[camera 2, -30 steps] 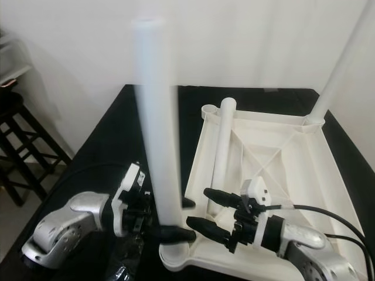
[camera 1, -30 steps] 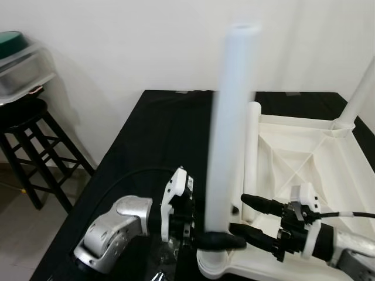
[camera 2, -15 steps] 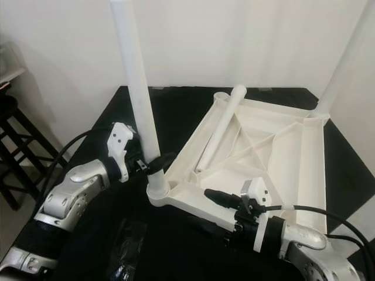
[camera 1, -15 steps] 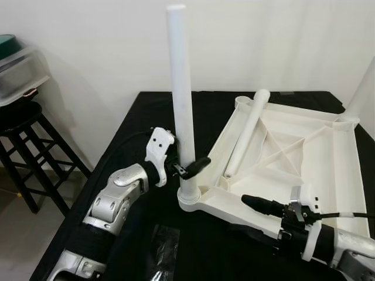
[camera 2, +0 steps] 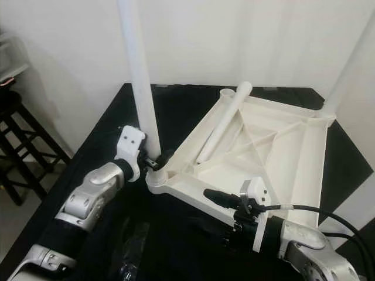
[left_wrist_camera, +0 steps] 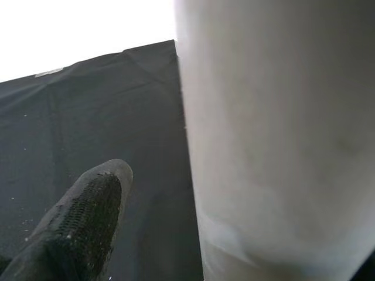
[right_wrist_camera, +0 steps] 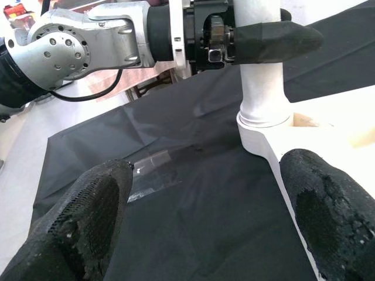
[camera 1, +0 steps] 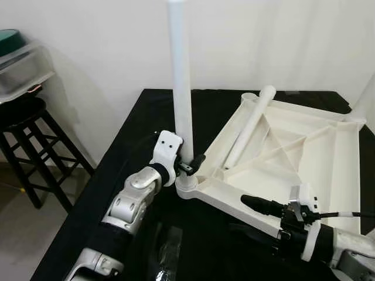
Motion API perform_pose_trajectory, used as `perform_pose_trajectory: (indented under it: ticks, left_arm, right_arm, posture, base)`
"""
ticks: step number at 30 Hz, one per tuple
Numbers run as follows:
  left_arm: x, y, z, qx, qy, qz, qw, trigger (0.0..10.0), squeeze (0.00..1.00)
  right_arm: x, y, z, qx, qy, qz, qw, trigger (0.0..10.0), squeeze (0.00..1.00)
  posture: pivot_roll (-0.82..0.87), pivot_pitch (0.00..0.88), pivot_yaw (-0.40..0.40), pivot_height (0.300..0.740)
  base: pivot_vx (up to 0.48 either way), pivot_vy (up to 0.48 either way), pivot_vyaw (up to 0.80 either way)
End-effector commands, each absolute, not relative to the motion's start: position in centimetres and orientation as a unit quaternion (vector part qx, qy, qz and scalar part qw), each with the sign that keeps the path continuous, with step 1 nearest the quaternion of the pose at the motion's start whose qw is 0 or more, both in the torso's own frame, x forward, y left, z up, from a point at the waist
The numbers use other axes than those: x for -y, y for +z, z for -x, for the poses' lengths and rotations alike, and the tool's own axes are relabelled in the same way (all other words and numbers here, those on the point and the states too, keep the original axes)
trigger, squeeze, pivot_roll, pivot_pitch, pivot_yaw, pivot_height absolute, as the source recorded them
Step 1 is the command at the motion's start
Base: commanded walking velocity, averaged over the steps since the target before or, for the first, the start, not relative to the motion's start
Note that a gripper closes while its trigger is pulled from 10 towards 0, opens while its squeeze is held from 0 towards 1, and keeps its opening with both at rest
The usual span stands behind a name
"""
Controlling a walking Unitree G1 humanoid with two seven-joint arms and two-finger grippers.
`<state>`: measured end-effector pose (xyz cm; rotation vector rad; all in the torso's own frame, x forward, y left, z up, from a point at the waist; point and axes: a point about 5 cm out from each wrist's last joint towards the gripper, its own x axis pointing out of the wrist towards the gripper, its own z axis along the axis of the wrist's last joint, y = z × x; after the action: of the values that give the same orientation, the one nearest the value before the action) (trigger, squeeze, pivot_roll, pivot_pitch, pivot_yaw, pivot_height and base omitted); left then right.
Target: Building children table
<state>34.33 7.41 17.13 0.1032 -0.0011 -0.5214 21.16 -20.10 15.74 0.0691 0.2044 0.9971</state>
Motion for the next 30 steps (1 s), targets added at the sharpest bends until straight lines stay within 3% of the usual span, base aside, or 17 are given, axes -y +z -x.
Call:
perform_pose_trajectory:
  ticks: [1, 9, 10, 12, 14, 30]
  left_arm:
    - [-7.3, 16.4, -34.4, -0.021, -0.253, -0.067, 0.965, 10.0, 0.0]
    - [-6.4, 15.9, -34.3, -0.031, -0.268, -0.096, 0.958, 10.0, 0.0]
    - [-6.4, 15.7, -34.4, -0.034, -0.271, -0.102, 0.957, 9.4, 0.0]
    - [-6.3, 15.7, -34.4, -0.036, -0.272, -0.105, 0.956, 9.4, 0.0]
    - [-6.4, 15.4, -34.5, -0.043, -0.273, -0.116, 0.954, 0.0, 0.0]
    - [-6.5, 16.5, -35.2, -0.014, -0.269, -0.09, 0.959, 0.0, 0.0]
  right_arm:
    - [19.8, 15.6, -21.1, -0.1, 0.48, -0.039, 0.871, 10.0, 0.0]
    - [19.7, 15.7, -21.1, -0.098, 0.479, -0.042, 0.871, 10.0, 0.0]
    - [19.7, 15.7, -21.1, -0.097, 0.479, -0.042, 0.872, 10.0, 0.0]
    - [19.7, 15.7, -21.1, -0.097, 0.478, -0.042, 0.872, 10.0, 0.0]
    - [19.7, 15.8, -21.2, -0.096, 0.478, -0.042, 0.872, 10.0, 0.0]
    - [19.9, 15.8, -21.3, -0.098, 0.477, -0.04, 0.873, 10.0, 0.0]
  posture:
    - [-0.07, 0.039, 0.039, 0.74]
    - [-0.06, 0.044, 0.04, 0.74]
    - [-0.06, 0.045, 0.041, 0.74]
    - [-0.06, 0.045, 0.041, 0.74]
    - [-0.06, 0.049, 0.044, 0.74]
    - [-0.07, 0.054, 0.034, 0.74]
  base:
    - [0.0, 0.0, 0.0]
    - [0.0, 0.0, 0.0]
    - [0.0, 0.0, 0.0]
    - [0.0, 0.0, 0.0]
    - [0.0, 0.0, 0.0]
    - [0.0, 0.0, 0.0]
